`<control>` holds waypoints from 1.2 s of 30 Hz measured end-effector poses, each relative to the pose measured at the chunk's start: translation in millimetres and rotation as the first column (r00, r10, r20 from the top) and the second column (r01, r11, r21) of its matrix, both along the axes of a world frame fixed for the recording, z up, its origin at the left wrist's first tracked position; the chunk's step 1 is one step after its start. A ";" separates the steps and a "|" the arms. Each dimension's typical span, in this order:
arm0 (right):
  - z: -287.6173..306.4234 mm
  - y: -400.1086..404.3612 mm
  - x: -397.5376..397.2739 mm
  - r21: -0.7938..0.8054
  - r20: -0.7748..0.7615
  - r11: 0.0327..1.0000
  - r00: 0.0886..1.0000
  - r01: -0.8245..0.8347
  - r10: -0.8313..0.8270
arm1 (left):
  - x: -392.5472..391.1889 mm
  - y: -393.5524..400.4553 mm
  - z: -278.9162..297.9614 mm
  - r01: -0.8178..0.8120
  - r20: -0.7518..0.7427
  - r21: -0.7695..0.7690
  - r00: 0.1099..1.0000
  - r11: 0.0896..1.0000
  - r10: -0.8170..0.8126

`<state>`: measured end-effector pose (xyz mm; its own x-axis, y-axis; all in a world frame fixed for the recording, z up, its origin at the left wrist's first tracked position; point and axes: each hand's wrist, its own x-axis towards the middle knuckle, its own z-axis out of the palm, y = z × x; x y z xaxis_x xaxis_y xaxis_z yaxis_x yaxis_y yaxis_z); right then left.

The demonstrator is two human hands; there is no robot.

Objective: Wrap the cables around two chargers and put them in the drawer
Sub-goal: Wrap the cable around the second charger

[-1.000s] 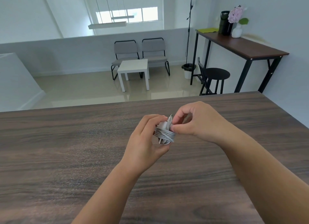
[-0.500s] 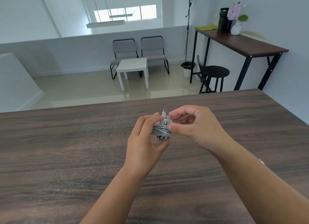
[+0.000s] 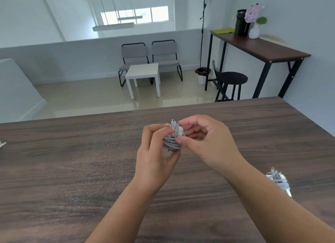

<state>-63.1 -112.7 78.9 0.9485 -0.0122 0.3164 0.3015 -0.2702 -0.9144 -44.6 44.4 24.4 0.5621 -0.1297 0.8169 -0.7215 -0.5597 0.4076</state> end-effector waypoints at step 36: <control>-12.9 -23.6 8.8 0.002 -0.039 0.983 0.982 -0.184 0.184 | -13.4 -3.2 2.3 0.134 -0.306 -0.311 0.923 0.941 -0.233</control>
<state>-54.4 -136.3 66.0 0.9462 0.1645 0.2788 0.3102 -0.2146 -0.9261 -58.0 41.2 26.7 0.7959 -0.0516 0.6033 -0.5941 -0.2584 0.7617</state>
